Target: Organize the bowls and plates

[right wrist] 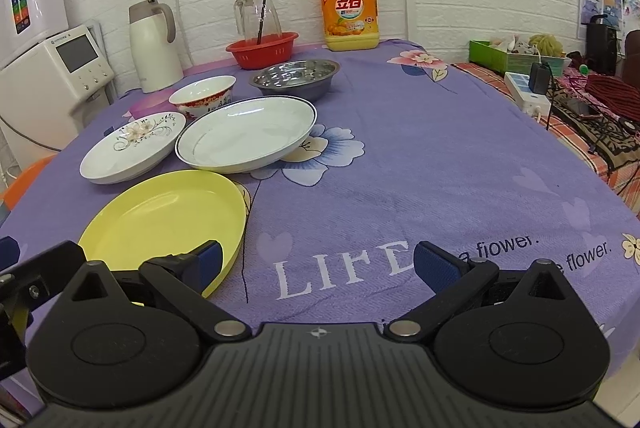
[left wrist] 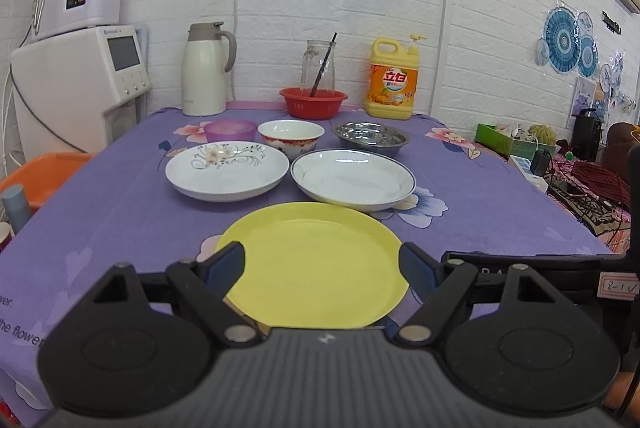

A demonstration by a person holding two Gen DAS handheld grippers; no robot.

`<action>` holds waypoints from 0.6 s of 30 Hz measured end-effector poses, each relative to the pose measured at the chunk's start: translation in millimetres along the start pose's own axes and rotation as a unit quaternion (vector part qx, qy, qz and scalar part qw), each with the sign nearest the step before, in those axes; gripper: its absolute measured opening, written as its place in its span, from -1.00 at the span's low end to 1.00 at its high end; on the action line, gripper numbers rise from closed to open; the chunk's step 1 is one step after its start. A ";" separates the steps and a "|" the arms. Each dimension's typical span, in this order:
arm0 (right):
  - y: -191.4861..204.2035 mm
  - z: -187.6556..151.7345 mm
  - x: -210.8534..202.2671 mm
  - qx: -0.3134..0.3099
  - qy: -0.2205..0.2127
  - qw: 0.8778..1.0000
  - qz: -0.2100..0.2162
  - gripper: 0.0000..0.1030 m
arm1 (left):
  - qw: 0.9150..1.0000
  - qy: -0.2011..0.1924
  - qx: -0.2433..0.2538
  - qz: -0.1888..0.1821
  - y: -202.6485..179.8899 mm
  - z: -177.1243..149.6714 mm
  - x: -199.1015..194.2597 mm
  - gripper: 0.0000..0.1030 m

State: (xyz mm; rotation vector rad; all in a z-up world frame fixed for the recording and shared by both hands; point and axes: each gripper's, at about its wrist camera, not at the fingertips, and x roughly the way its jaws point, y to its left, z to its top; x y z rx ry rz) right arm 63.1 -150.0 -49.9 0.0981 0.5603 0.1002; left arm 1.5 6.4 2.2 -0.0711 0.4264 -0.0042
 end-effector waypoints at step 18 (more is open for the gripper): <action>1.1 1.0 0.2 -0.001 0.000 1.000 0.005 1.00 | 1.000 0.002 -0.009 -0.004 2.7 0.5 -0.9 0.58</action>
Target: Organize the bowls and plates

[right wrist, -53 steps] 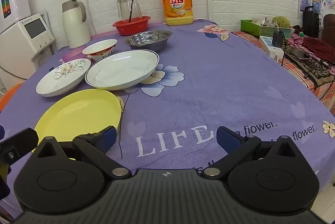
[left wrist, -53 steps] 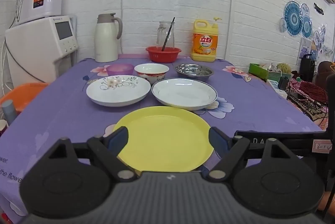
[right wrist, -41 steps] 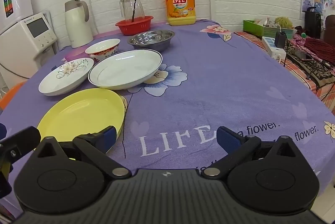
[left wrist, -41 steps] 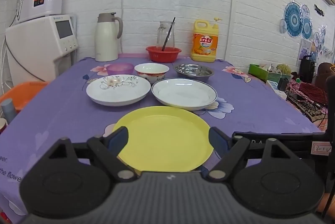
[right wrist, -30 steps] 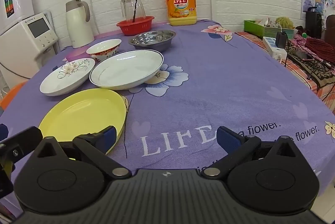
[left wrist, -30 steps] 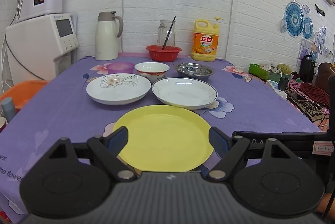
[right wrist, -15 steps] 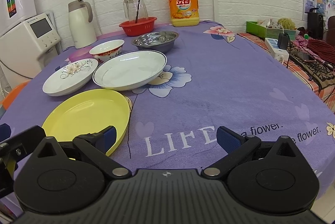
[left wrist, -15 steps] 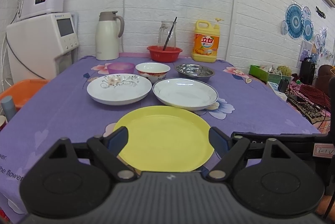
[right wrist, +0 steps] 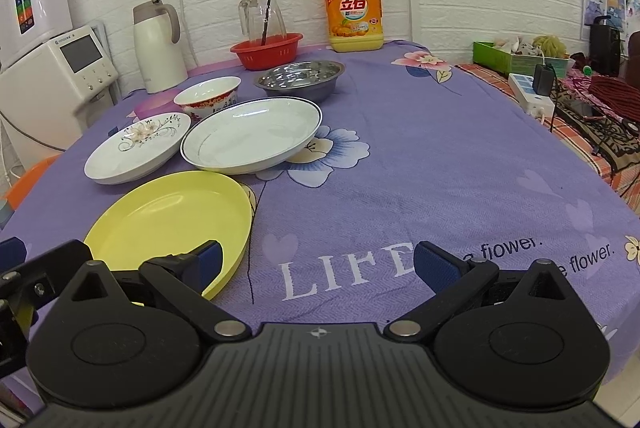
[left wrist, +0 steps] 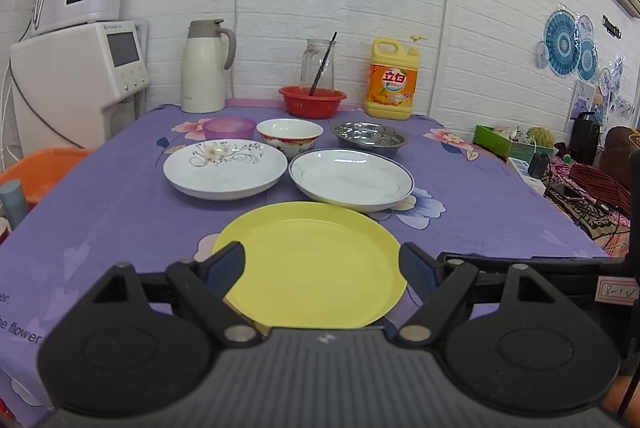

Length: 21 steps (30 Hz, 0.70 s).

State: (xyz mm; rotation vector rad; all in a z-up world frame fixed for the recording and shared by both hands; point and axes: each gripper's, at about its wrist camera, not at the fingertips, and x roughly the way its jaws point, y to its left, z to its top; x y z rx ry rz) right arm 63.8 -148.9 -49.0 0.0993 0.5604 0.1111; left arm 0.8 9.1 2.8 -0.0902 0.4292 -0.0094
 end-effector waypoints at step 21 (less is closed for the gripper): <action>5.3 -1.9 2.1 -0.007 0.003 1.000 0.007 1.00 | 1.000 0.000 -0.002 0.002 0.3 -0.8 2.0 0.58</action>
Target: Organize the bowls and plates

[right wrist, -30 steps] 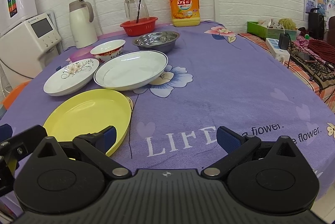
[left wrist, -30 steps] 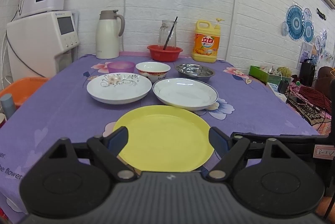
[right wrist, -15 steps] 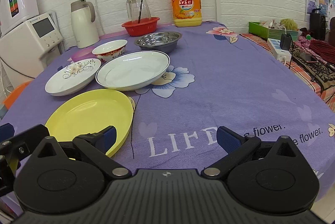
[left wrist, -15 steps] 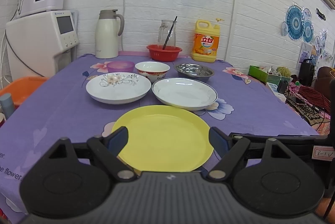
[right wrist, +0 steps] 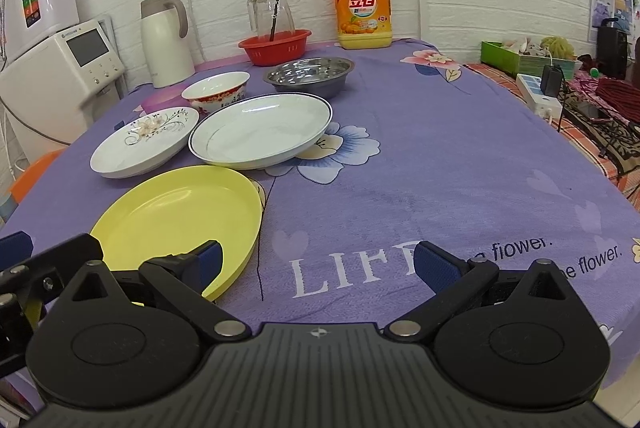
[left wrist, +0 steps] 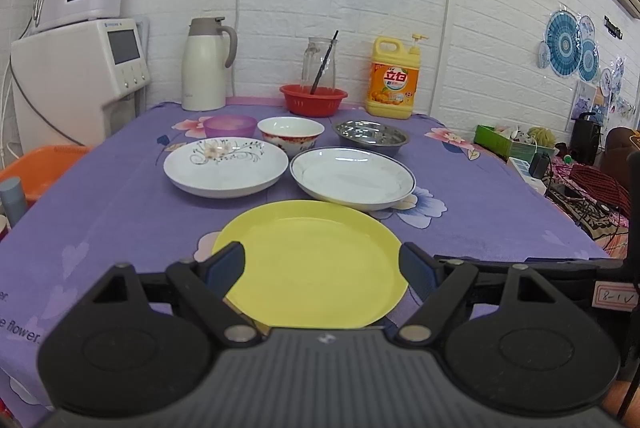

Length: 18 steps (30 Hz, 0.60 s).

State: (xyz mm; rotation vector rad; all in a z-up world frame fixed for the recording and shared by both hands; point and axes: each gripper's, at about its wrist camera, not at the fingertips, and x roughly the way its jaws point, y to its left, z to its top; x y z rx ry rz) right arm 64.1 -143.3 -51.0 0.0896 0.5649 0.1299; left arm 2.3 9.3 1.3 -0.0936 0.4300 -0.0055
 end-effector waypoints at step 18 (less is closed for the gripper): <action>-1.0 11.7 12.2 0.025 -0.011 0.999 0.029 1.00 | 0.999 0.003 0.009 0.036 12.6 13.1 21.9 0.58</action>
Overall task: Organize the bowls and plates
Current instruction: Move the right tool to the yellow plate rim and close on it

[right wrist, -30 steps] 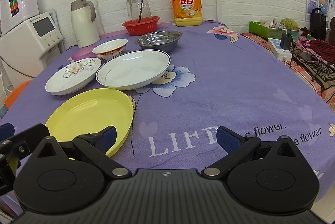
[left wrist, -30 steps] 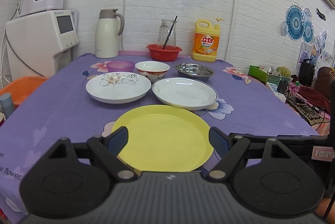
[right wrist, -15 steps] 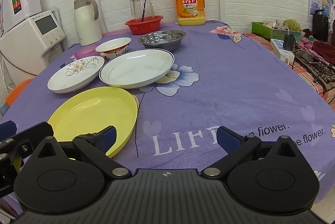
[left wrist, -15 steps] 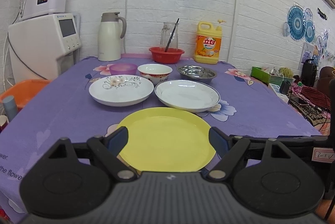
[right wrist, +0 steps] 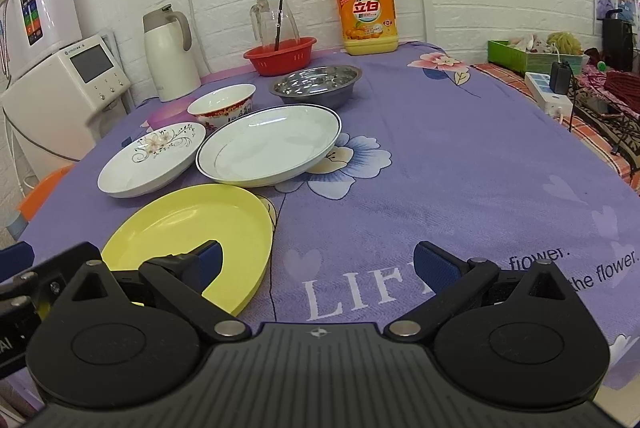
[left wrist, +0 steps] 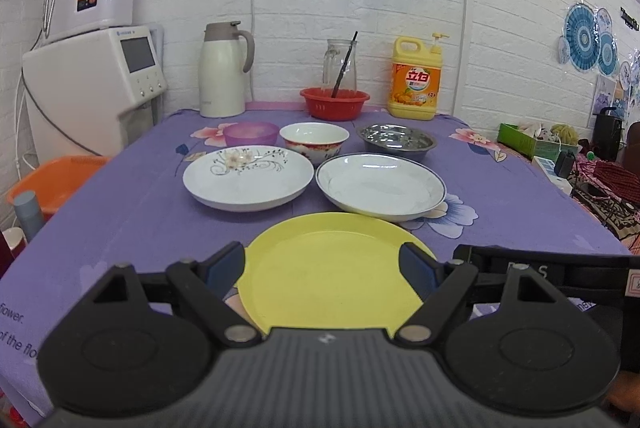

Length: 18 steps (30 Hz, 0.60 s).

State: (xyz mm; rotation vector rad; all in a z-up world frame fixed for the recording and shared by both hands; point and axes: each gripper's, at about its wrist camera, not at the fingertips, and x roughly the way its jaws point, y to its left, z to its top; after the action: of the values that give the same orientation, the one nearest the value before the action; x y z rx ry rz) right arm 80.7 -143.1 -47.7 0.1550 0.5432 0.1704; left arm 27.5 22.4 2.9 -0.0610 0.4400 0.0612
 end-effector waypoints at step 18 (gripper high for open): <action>25.5 15.5 58.9 -0.081 0.050 0.994 0.049 1.00 | 0.993 0.106 -0.044 -0.004 73.6 13.0 92.8 0.58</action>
State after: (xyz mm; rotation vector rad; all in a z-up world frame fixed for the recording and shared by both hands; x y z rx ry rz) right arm 135.4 -108.0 -59.2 0.0140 0.6197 0.3182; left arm 111.4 101.0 -28.4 -0.1572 0.6492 0.0660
